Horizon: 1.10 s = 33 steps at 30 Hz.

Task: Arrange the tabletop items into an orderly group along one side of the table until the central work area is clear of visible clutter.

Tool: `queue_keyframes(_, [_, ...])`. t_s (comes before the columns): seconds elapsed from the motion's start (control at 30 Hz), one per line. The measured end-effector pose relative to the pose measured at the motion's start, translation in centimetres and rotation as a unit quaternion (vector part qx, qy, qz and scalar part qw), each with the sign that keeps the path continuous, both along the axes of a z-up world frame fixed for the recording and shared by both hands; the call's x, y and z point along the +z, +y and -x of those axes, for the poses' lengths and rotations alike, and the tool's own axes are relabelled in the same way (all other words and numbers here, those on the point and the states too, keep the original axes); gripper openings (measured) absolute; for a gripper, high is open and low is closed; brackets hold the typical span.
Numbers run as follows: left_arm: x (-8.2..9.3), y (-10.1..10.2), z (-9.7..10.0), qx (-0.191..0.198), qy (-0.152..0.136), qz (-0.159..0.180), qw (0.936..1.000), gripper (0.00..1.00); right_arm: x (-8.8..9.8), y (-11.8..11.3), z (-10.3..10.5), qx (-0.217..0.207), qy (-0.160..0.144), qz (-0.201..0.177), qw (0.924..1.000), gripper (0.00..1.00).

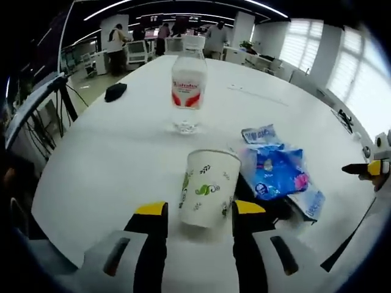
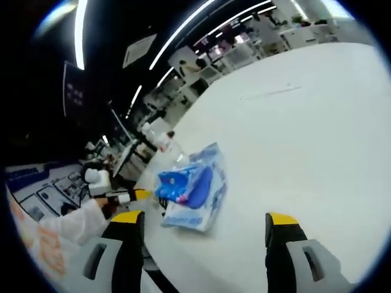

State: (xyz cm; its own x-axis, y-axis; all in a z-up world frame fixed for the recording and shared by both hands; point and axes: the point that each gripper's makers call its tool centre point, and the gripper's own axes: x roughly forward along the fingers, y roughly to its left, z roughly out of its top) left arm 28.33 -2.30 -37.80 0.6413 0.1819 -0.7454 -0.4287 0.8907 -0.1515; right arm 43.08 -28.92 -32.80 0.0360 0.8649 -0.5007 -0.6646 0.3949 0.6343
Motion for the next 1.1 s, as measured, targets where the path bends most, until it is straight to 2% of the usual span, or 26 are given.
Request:
queue_keyframes(0.1, [-1.1,0.6,0.6,-0.009,0.010,-0.004,0.9999,0.35,-0.3,0.2,0.7,0.015,0.005,0.007,0.9999,0.82])
queue_keyframes(0.2, [-0.8,1.1,0.8,0.000,0.007,-0.008,0.9999,0.34,-0.7,0.3,1.0,0.026,0.007,0.013,0.9996,0.82])
queue_keyframes(0.23, [-0.4,0.6,0.7,0.002,0.005,-0.009,0.9999,0.34,-0.7,0.3,1.0,0.026,0.008,0.013,0.9995,0.82])
queue_keyframes(0.37, [1.7,0.3,0.2,0.031,-0.029,-0.015,0.9990,0.34,-0.6,0.4,0.7,0.020,0.013,0.009,0.9997,0.82])
queue_keyframes(0.57, [4.6,0.6,-0.4,0.038,-0.077,-0.032,0.9958,0.33,-0.7,0.4,0.5,0.012,0.017,0.005,0.9998,0.81])
queue_keyframes(0.6, [4.9,0.6,-0.5,0.042,-0.085,-0.030,0.9951,0.33,-0.7,0.3,0.5,0.012,0.019,0.005,0.9997,0.81])
queue_keyframes(0.63, [5.7,0.4,-0.7,0.055,-0.106,-0.017,0.9927,0.33,-0.7,0.2,0.5,0.011,0.021,0.004,0.9997,0.81])
queue_keyframes(0.73, [7.2,-0.2,-1.5,0.065,-0.147,-0.002,0.9870,0.33,0.1,0.3,0.6,0.003,0.026,-0.006,0.9996,0.80])
queue_keyframes(0.8, [9.0,-1.6,-2.9,0.038,-0.184,0.004,0.9821,0.33,0.9,0.7,0.4,-0.001,0.024,-0.018,0.9995,0.80])
queue_keyframes(0.83, [9.4,-2.0,-3.2,0.035,-0.193,0.007,0.9805,0.33,1.5,1.0,0.3,-0.003,0.023,-0.027,0.9994,0.80])
queue_keyframes(0.9, [10.6,-3.4,-4.3,0.023,-0.222,0.033,0.9743,0.33,2.6,1.5,0.3,-0.007,0.024,-0.042,0.9988,0.80])
queue_keyframes(1.03, [11.7,-5.1,-6.0,-0.011,-0.240,0.036,0.9700,0.33,4.4,2.7,0.3,-0.014,0.037,-0.076,0.9963,0.80])
queue_keyframes(1.1, [12.3,-6.6,-7.0,-0.029,-0.250,0.054,0.9664,0.33,5.4,3.3,0.4,-0.013,0.043,-0.090,0.9949,0.80])
